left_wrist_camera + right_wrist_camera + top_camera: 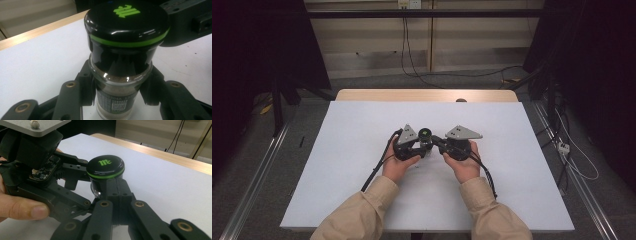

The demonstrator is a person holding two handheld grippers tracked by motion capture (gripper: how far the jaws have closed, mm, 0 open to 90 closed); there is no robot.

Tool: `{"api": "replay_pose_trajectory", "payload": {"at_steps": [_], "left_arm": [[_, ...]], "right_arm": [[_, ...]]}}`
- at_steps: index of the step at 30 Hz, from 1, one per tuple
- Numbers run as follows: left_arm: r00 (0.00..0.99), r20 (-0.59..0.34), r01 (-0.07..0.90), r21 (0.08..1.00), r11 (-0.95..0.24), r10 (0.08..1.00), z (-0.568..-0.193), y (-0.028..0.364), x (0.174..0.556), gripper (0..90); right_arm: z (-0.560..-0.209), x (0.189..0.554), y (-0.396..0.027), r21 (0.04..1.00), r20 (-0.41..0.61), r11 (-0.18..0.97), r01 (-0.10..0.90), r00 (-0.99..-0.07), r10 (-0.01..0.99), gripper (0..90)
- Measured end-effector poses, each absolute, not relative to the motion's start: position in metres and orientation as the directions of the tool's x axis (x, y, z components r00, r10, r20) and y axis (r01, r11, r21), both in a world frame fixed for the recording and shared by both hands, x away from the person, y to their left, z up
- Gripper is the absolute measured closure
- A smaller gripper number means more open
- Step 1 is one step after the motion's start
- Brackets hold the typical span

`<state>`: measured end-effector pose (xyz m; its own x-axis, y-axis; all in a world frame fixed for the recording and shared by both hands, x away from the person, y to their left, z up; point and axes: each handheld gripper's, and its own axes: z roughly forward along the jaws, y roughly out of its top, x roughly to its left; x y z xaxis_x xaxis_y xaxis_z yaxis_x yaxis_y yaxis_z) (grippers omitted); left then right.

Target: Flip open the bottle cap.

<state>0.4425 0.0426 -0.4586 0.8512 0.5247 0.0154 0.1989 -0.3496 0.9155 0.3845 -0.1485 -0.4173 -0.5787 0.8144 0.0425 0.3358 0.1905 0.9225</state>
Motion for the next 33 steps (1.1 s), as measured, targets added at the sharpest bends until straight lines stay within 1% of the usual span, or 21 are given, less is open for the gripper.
{"api": "replay_pose_trajectory", "payload": {"at_steps": [33], "left_arm": [[0.848,0.011,0.206,0.914,-0.349,0.53,-0.4581,0.0424,0.4422,53.6]], "right_arm": [[-0.4109,0.3861,-0.1465,0.927,0.047,0.183,0.327,-0.585,0.81,90.0]]}}
